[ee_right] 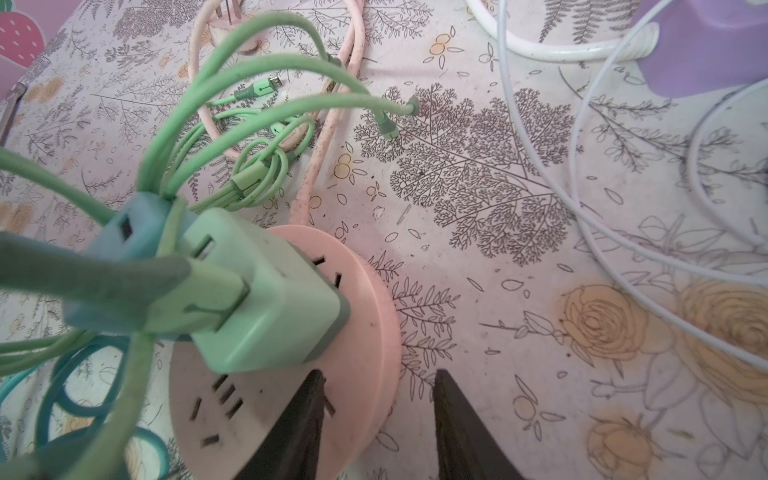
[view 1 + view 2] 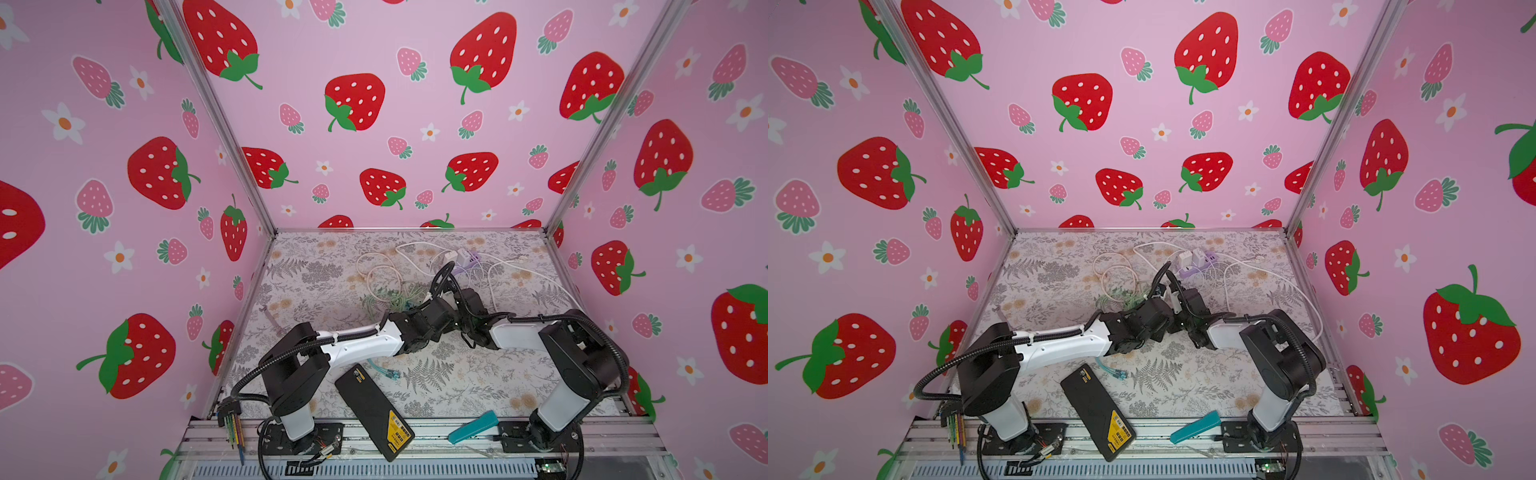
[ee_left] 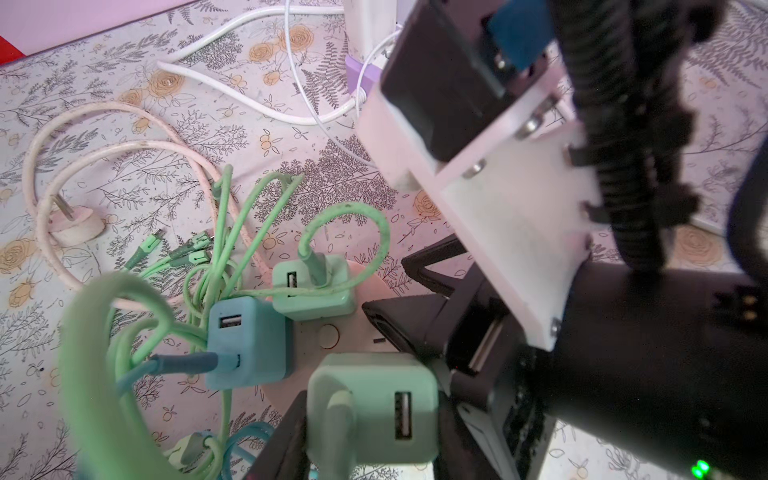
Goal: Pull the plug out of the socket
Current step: 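Pull the mint charger up out of the socket with the left gripper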
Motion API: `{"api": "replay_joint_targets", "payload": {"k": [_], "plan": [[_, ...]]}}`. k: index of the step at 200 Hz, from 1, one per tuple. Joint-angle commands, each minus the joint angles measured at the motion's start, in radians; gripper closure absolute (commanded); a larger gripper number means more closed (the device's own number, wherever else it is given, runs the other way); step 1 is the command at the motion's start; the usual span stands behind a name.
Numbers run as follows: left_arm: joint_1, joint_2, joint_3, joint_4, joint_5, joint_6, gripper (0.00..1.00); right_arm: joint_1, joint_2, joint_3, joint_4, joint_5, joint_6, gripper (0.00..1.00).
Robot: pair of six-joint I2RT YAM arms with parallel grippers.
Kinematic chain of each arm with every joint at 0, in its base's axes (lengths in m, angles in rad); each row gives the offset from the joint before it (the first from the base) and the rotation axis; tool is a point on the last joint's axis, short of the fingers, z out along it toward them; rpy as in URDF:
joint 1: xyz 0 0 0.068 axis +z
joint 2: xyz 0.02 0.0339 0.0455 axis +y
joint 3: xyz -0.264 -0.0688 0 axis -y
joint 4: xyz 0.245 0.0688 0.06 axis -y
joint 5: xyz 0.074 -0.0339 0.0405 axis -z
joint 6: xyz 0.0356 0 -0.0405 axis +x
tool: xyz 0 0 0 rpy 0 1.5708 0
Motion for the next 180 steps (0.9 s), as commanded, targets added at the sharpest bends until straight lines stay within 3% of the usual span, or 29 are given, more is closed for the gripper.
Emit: {"api": "replay_joint_targets", "payload": {"k": [1, 97, 134, 180], "plan": [[0.006, -0.079, 0.005, 0.009, 0.005, -0.004, 0.82, 0.027, 0.092, -0.046, -0.257, 0.026, -0.025, 0.55], [0.114, -0.458, -0.068, -0.137, 0.072, -0.025, 0.82, 0.026, 0.095, -0.042, -0.260, 0.028, -0.025, 0.55], [0.236, -0.562, -0.042, -0.223, 0.180, -0.014, 0.80, 0.027, 0.100, -0.039, -0.261, 0.030, -0.025, 0.55], [0.410, -0.577, 0.003, -0.334, 0.224, 0.026, 0.79, 0.028, 0.098, -0.039, -0.264, 0.033, -0.025, 0.55]]}}
